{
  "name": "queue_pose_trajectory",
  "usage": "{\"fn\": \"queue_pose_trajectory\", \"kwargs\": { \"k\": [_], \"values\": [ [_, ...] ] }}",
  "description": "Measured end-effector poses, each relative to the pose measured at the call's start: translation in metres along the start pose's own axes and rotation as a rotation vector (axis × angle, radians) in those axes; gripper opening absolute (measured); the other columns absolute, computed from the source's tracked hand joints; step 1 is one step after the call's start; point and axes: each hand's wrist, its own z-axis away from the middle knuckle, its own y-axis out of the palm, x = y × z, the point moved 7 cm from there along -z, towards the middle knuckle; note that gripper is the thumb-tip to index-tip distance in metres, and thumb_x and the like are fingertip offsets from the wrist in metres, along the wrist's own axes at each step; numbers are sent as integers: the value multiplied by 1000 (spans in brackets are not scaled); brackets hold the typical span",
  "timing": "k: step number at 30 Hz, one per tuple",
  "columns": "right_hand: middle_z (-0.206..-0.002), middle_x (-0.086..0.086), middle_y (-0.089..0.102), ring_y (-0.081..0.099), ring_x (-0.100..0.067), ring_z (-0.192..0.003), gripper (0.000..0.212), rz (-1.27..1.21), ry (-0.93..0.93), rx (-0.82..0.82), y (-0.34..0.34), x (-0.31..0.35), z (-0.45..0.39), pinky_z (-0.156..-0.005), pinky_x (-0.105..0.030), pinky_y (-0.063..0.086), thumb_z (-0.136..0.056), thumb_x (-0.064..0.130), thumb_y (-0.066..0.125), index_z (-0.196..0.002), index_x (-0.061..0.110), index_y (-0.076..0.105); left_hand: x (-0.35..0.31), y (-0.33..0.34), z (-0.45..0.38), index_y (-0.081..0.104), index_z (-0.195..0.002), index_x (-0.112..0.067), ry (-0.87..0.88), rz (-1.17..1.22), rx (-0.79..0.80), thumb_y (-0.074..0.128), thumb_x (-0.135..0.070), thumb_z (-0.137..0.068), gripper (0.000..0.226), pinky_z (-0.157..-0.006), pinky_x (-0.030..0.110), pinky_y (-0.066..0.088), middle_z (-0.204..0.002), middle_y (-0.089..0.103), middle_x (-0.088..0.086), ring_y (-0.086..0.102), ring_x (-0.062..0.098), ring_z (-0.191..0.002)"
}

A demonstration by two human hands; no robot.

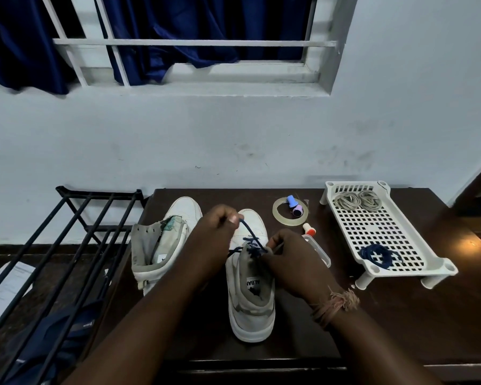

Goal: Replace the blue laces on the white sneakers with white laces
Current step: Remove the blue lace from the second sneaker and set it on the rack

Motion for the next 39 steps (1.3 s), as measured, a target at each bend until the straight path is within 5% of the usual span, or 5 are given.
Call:
{"fn": "queue_pose_trajectory", "kwargs": {
  "k": [5,15,27,31,39],
  "values": [
    [-78,6,64,61,-10,-73,7,84,-90,-35,5,5,0,-58,-22,41,-89,27,63,-88,24,56,13,-10,-2,51,-110,-8,-265,678,-176,42,-16,-107,12,-69,34,54,-91,75,11,75,16,-75],
    [-98,1,61,60,-15,-89,11,246,-290,-56,19,23,-1,-79,-35,52,-88,17,60,-93,25,65,-5,-11,12,70,-83,-36,162,-705,-232,76,-57,-71,25,-76,31,49,-83,66,-14,61,7,-82],
    [-79,5,62,57,-13,-77,5,-87,0,-193,-7,3,-7,-62,-25,41,-84,16,54,-80,18,54,36,-4,12,68,-85,1,-474,60,-18,71,-6,-90,9,-51,24,57,-67,65,14,61,18,-54],
    [-115,9,59,53,-12,-108,33,224,-312,-123,10,30,2,-91,-32,43,-80,28,53,-111,29,63,38,-3,9,68,-92,4,-482,81,15,69,-4,-92,8,-51,22,57,-72,64,16,60,19,-58],
    [-81,7,61,59,-23,-84,20,371,-187,-390,-17,28,4,-82,-39,41,-89,34,45,-76,22,55,45,-5,6,69,-81,0,-490,110,35,72,-4,-89,9,-48,23,53,-64,65,13,62,16,-51]
  ]
}}
